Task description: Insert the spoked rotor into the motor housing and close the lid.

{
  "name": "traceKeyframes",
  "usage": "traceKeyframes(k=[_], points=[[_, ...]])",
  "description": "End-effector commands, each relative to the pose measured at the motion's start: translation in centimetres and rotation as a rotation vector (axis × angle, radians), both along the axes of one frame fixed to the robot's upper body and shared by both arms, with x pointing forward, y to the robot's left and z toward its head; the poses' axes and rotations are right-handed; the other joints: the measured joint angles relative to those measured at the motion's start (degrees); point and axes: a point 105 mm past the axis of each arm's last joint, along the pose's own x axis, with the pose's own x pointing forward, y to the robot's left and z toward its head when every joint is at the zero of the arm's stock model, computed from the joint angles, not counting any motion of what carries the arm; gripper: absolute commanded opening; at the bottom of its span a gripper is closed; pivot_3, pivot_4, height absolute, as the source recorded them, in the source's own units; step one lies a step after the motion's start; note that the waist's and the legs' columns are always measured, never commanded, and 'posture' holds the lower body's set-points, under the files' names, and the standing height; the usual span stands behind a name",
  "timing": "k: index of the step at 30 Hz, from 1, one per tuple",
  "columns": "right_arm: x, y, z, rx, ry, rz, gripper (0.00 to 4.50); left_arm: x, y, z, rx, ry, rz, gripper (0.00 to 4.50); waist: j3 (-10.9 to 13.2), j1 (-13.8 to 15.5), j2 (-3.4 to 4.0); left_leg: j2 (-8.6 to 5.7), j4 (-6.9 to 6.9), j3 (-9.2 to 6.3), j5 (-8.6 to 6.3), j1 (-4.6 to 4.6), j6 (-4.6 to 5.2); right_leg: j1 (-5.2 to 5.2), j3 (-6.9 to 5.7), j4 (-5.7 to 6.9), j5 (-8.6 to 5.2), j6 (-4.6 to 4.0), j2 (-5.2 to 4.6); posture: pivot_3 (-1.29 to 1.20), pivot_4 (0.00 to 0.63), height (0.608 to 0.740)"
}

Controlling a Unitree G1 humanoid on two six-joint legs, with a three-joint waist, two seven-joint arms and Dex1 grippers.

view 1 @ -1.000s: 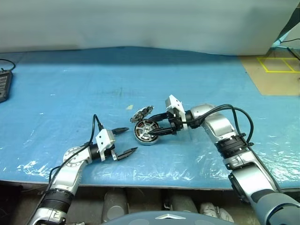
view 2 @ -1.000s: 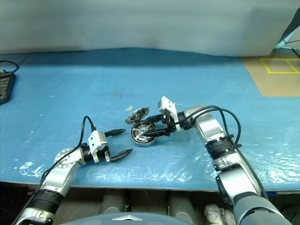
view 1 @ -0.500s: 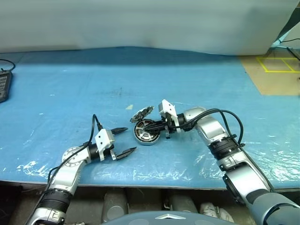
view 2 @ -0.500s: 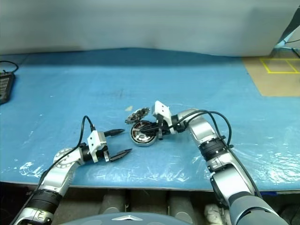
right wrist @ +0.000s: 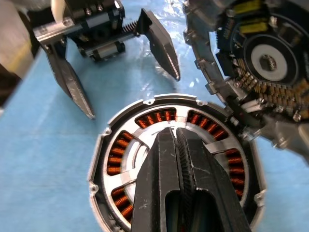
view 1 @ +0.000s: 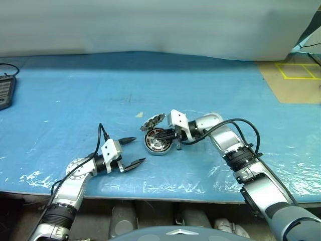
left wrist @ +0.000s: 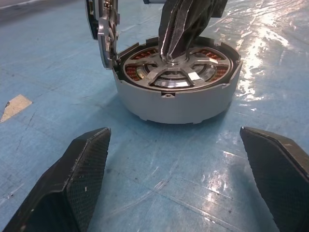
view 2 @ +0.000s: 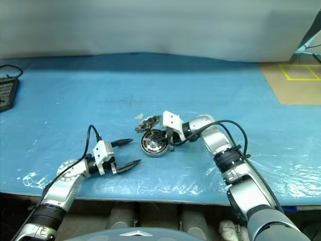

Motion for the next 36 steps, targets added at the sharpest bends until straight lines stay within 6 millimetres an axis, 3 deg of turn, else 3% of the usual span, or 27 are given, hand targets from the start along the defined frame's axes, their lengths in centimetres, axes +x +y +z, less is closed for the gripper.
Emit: traceKeyframes(k=[1,5,9,12,17,20,25,28,31,36], points=[[-0.6,-0.2,3.0,0.131,0.035,0.026,0.04,0.1,0.2,0.5,-0.003,-0.028,0.001,4.50,0.00,-0.03,0.00,0.00,0.00,0.00,0.00,-0.16,0.00,-0.15,-0.01,0.00,0.00,0.00,0.01,0.00,0.150,0.740],[-0.6,-1.5,4.9,0.183,0.057,-0.002,0.04,0.3,0.3,0.6,-0.002,-0.030,0.000,4.50,0.00,0.00,0.01,0.01,-0.01,0.00,0.01,-0.30,0.01,-0.30,-0.04,0.01,0.01,0.00,0.03,0.00,0.150,0.740],[1.1,-5.0,3.6,0.078,0.021,-0.133,0.04,0.4,0.5,0.6,0.000,-0.030,0.005,4.50,0.01,0.00,0.00,0.00,0.00,0.00,0.01,-0.28,0.00,-0.26,-0.04,0.00,0.01,0.00,0.02,0.00,0.150,0.740],[2.5,-6.1,3.1,0.046,-0.014,-0.211,0.04,0.4,0.6,0.6,0.000,-0.031,0.006,4.50,0.01,-0.02,0.00,0.00,0.01,0.00,0.01,-0.26,0.00,-0.25,-0.03,0.01,0.01,0.00,0.02,0.00,0.150,0.740],[6.9,-5.7,4.5,0.134,-0.125,-0.395,0.04,0.7,0.7,0.8,-0.003,-0.038,0.014,4.50,0.01,-0.91,0.01,-0.02,0.03,0.09,0.02,-0.28,-0.01,-0.42,0.03,0.17,0.01,0.00,0.04,0.00,0.150,0.740],[7.3,-5.0,4.7,0.144,-0.124,-0.387,0.04,1.6,1.8,1.6,-0.028,-0.049,0.095,4.50,0.01,-0.59,0.01,-0.02,0.05,0.15,0.04,-0.43,-0.04,-0.68,0.06,0.34,0.00,-0.02,0.04,0.00,0.150,0.740],[7.5,-5.4,4.0,0.121,-0.120,-0.399,0.04,3.9,5.6,3.6,-0.062,-0.035,0.260,4.50,0.01,0.03,0.00,-0.02,0.22,0.15,0.05,-0.71,-0.01,-0.83,0.00,0.41,-0.01,-0.04,0.04,0.00,0.150,0.740],[7.4,-5.5,3.7,0.111,-0.107,-0.391,0.00,4.8,6.5,4.7,-0.082,-0.015,0.261,3.95,0.02,0.07,0.00,-0.04,0.35,0.15,0.04,-0.76,-0.02,-0.90,0.00,0.56,-0.01,-0.04,0.04,0.00,0.150,0.740],[6.6,-5.4,3.3,0.104,-0.077,-0.344,0.00,5.7,6.4,5.5,-0.074,-0.038,0.253,2.88,0.02,0.08,0.00,-0.03,0.42,0.15,0.04,-0.76,-0.02,-0.89,0.02,0.60,-0.01,-0.05,0.03,0.00,0.150,0.740],[3.4,-5.6,2.5,0.108,-0.005,-0.214,0.00,7.8,5.3,6.5,-0.084,-0.057,0.222,1.12,0.02,0.91,-0.01,-0.03,0.43,0.15,0.07,-0.78,0.03,-0.90,0.01,0.60,-0.01,-0.04,0.05,0.00,0.150,0.740]])
